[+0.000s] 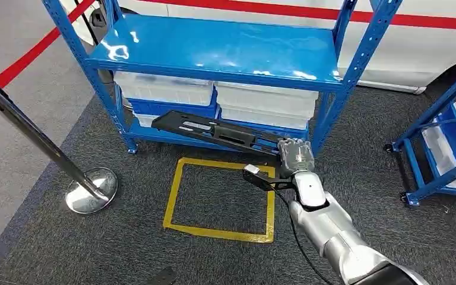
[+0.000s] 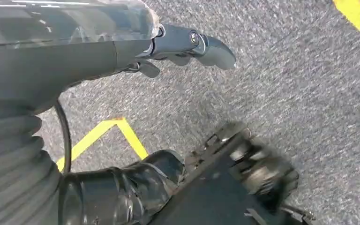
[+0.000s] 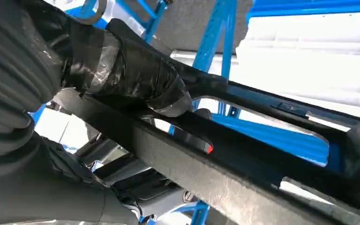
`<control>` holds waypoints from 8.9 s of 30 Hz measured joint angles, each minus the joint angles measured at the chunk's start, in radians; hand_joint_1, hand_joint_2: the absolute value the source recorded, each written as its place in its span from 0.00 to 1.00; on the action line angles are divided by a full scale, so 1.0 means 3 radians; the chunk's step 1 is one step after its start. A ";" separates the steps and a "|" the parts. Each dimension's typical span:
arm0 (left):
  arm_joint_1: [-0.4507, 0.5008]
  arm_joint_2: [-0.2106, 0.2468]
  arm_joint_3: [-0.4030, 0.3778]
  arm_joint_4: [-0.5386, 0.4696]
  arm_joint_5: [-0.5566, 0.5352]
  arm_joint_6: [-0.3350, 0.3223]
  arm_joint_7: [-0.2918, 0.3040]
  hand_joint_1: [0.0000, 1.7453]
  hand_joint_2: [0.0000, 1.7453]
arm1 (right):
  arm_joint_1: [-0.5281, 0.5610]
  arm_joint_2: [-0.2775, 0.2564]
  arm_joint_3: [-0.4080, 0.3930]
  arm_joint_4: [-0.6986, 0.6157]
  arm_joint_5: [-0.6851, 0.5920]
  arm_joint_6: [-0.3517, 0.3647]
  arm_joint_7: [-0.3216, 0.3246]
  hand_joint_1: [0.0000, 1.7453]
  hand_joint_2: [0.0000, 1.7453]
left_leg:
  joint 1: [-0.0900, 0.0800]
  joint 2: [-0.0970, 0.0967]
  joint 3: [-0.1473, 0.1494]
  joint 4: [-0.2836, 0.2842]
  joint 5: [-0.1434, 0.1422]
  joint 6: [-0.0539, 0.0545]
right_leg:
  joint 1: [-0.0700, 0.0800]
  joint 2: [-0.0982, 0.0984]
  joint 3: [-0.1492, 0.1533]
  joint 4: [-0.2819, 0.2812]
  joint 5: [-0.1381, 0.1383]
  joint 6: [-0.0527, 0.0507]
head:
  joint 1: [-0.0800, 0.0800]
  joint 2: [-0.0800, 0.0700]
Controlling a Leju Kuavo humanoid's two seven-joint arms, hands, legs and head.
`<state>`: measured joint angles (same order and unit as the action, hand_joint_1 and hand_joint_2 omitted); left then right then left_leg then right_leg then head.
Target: Take the parts from the cabinet and place them on the table.
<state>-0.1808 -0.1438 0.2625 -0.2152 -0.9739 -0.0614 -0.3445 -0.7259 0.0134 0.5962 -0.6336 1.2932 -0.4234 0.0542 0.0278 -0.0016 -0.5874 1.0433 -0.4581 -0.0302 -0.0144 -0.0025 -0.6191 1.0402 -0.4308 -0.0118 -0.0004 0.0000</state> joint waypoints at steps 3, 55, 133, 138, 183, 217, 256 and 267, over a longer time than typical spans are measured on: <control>0.0010 0.0000 0.0000 0.0000 0.0003 -0.0004 0.0011 0.00 1.00 | 0.0003 0.0000 0.0000 -0.0029 0.0029 0.0025 0.0033 1.00 1.00 | -0.0028 -0.0013 -0.0025 -0.0027 0.0025 0.0074 | 0.0012 0.0007 -0.0030 0.0000 0.0029 0.0062 | 0.0004 0.0000; 0.0167 0.0015 0.0114 0.0000 0.0196 0.0170 -0.0064 0.00 1.00 | 0.1142 -0.0559 -0.0076 -0.1433 0.0181 0.0027 0.0067 1.00 1.00 | -0.0048 -0.0010 -0.0404 0.0750 -0.0383 0.0052 | 0.0009 -0.0006 0.0056 -0.0047 -0.0034 -0.0046 | -0.0003 0.0000; 0.0126 0.0042 0.0112 0.0000 0.0141 0.0167 -0.0080 0.00 1.00 | 0.1345 -0.0594 -0.0207 -0.1615 0.0196 -0.0120 0.0127 1.00 1.00 | -0.0067 -0.0031 -0.0067 -0.0127 0.0153 0.0253 | 0.0004 -0.0018 -0.0123 0.0628 -0.0554 0.0136 | -0.0036 0.0000; 0.0133 0.0042 0.0112 0.0000 0.0137 0.0170 -0.0079 0.00 1.00 | 0.1373 -0.0613 -0.0234 -0.1616 0.0197 -0.0118 0.0108 1.00 1.00 | -0.0073 -0.0272 -0.0068 -0.0084 0.0144 0.0248 | -0.0001 0.0034 -0.0073 0.0415 -0.0218 0.0117 | -0.0034 0.0000; 0.0153 0.0055 0.0112 0.0000 0.0151 0.0210 -0.0089 0.00 1.00 | 0.1584 -0.0665 -0.0590 -0.1802 0.0117 -0.0225 0.0041 1.00 1.00 | -0.0051 -0.0001 -0.0464 0.0662 -0.0117 0.0105 | 0.0007 -0.0200 0.0176 -0.0091 -0.0122 -0.0009 | -0.0060 0.0000; 0.0142 0.0070 0.0113 0.0000 0.0161 0.0221 -0.0090 0.00 1.00 | 0.1657 -0.0692 -0.0685 -0.1902 0.0072 -0.0237 0.0031 1.00 1.00 | -0.0110 0.0231 -0.0046 -0.0077 0.0046 0.0170 | 0.0032 -0.0319 0.0167 -0.0081 -0.0133 0.0047 | -0.0070 0.0000; 0.0146 0.0074 0.0121 0.0000 0.0167 0.0240 -0.0100 0.00 1.00 | 0.1708 -0.0768 -0.0759 -0.1982 0.0023 -0.0234 -0.0024 1.00 1.00 | -0.0086 -0.0068 -0.0030 -0.0143 0.0086 0.0294 | 0.0000 -0.0003 -0.0168 0.0795 -0.0660 0.0164 | -0.0075 0.0000; 0.0170 0.0079 0.0122 0.0000 0.0164 0.0239 -0.0112 0.00 1.00 | 0.1709 -0.0771 -0.0760 -0.1989 0.0019 -0.0237 -0.0032 1.00 1.00 | -0.0073 -0.0481 -0.0107 -0.0069 0.0072 0.0151 | -0.0061 0.0137 0.0155 -0.0079 -0.0138 0.0066 | -0.0076 0.0000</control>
<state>-0.1298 -0.1202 0.2991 -0.2152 -0.9247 0.0103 -0.3780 -0.2131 -0.2178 0.3681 -1.2303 1.2989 -0.4944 0.0446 0.0059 -0.1460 -0.6195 1.0227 -0.4364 0.0152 -0.0326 0.0387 -0.5727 1.0164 -0.4723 0.0078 -0.0233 0.0000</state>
